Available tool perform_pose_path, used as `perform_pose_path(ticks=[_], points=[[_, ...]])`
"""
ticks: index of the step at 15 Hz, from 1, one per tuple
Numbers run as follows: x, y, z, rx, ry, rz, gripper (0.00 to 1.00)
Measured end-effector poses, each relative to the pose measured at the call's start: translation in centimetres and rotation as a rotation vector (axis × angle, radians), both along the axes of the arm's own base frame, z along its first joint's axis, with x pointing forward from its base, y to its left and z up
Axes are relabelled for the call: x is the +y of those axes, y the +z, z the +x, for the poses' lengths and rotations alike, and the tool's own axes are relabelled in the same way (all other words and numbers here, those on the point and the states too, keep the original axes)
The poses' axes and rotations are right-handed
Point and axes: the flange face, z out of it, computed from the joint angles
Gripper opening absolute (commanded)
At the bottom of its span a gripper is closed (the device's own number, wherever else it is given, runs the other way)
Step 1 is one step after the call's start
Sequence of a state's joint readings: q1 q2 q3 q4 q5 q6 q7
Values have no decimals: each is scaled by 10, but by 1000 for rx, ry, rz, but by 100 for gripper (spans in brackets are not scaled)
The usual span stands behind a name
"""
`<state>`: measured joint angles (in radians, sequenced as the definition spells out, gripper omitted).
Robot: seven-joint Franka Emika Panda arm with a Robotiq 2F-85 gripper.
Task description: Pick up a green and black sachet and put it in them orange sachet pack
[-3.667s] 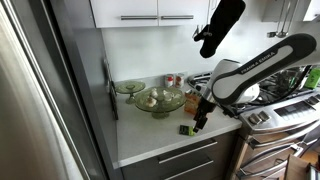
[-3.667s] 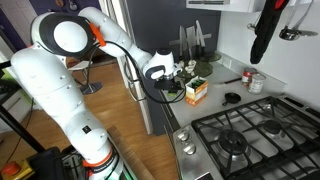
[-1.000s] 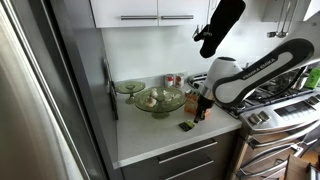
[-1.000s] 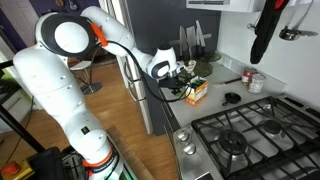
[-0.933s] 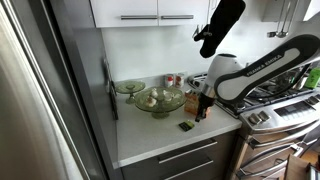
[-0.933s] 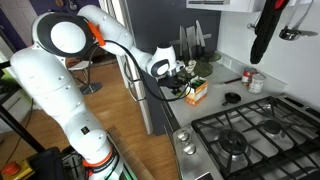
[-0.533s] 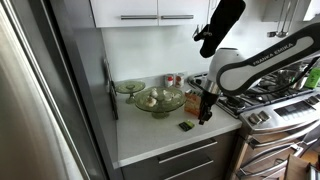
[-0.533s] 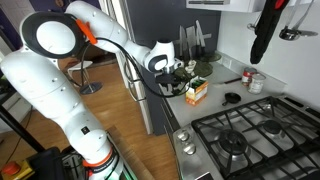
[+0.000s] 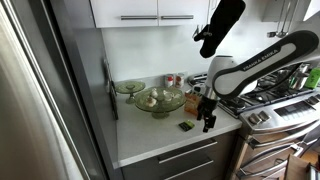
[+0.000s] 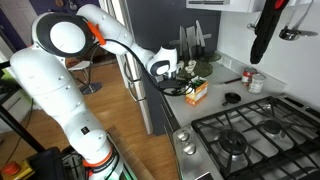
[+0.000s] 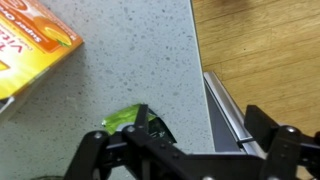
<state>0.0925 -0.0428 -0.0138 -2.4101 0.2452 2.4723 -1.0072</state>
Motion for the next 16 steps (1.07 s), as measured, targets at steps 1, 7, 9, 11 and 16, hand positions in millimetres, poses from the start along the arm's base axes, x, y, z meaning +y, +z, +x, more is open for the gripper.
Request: perform_pose_path(ticks=[1, 7, 9, 11, 16], points=[[0, -3, 2, -3, 19, -3, 96], [2, -17, 19, -24, 167, -22, 98], [3, -21, 26, -43, 208, -30, 96], [3, -23, 33, -62, 243, -39, 93], [-4, -28, 43, -89, 295, -64, 75]])
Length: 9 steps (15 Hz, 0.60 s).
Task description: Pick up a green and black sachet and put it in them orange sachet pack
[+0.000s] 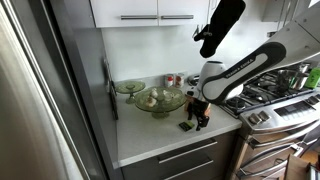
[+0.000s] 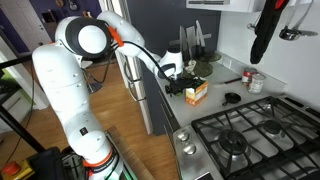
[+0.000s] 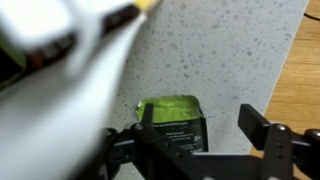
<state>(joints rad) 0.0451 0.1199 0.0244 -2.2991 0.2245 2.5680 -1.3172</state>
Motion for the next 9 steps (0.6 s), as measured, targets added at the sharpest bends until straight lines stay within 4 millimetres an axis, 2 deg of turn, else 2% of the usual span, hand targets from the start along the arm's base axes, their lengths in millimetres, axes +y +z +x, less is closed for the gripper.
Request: perform_pose_path(ticks=[1, 2, 5, 9], points=[[-2, -1, 1, 1, 8, -7, 61], [-4, -3, 1, 2, 13, -13, 53], [-7, -4, 1, 4, 29, -26, 35], [-2, -2, 1, 0, 47, -30, 3]])
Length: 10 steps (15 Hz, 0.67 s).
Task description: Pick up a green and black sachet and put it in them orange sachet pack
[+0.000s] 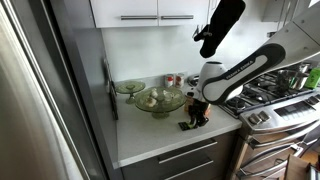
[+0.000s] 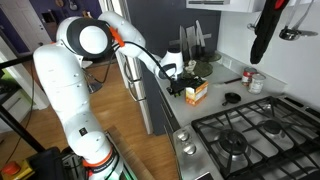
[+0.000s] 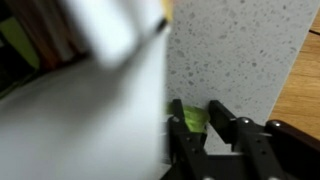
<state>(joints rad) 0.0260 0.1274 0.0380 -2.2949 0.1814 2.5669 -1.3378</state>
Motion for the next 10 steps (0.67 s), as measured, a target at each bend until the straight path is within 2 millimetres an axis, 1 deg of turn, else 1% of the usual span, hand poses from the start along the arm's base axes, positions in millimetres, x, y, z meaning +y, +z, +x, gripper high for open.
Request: perform_pose_path(ticks=[1, 8, 10], points=[[1, 0, 0, 0, 3, -1, 0], [0, 2, 1, -3, 14, -8, 0], [-1, 5, 1, -9, 23, -18, 0]])
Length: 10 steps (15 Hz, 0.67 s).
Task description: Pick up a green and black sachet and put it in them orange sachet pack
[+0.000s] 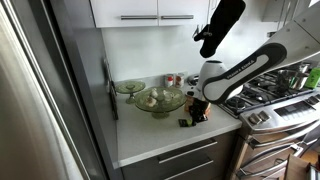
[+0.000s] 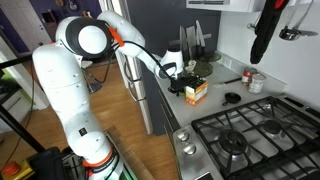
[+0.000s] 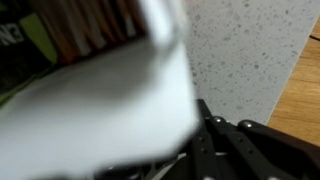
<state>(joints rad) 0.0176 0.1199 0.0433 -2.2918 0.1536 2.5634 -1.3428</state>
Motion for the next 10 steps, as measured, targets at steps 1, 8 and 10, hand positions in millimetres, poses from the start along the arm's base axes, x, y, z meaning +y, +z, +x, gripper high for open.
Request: perform_pose_path(ticks=[1, 8, 10], points=[[-1, 4, 0, -5, 7, -9, 0], [-3, 67, -24, 59, 0, -71, 0], [-4, 83, -33, 89, -11, -92, 0]])
